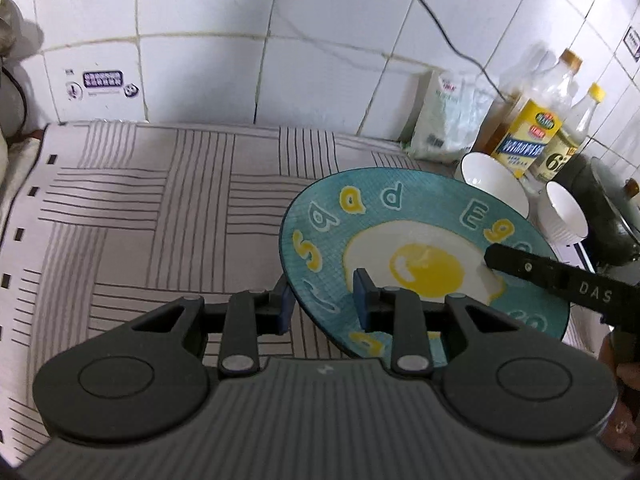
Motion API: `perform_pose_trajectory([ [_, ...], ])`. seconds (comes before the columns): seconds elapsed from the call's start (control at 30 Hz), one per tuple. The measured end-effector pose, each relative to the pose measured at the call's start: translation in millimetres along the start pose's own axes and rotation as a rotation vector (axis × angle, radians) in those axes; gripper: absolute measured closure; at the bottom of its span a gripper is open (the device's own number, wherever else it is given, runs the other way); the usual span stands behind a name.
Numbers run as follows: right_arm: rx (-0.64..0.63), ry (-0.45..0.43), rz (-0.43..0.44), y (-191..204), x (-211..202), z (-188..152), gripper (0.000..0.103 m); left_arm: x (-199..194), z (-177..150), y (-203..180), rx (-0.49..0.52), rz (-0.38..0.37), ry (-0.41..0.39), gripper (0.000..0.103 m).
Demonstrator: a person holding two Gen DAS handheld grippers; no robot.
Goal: Organize plates and bowls
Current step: 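Lift the blue egg plate and lower it onto the bunny plate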
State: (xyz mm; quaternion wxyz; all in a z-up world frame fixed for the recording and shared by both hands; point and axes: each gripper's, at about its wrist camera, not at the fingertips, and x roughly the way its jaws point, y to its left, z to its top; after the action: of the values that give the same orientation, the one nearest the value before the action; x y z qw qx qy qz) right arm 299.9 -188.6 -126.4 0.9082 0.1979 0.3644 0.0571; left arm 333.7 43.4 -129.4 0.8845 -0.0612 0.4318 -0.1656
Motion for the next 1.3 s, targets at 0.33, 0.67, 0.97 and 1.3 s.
perform_pose_trajectory([
  [0.33, 0.059, 0.056, 0.025, -21.4, 18.7, -5.3, 0.076, 32.7, 1.6, -1.0, 0.017, 0.029, 0.041, 0.075],
  [0.67, 0.1, 0.054, 0.012, -33.9, 25.7, -12.7, 0.076, 46.9, 3.3, -9.9, 0.076, 0.045, 0.067, 0.074],
  [0.97, 0.041, 0.085, -0.037, -25.1, 26.9, -13.9, 0.072, 48.1, 3.9, -8.3, 0.07, 0.042, 0.117, 0.075],
  [1.3, -0.05, 0.107, -0.106, -7.9, 31.6, -13.7, 0.061, 50.0, 1.5, -7.2, 0.037, 0.046, 0.146, 0.073],
])
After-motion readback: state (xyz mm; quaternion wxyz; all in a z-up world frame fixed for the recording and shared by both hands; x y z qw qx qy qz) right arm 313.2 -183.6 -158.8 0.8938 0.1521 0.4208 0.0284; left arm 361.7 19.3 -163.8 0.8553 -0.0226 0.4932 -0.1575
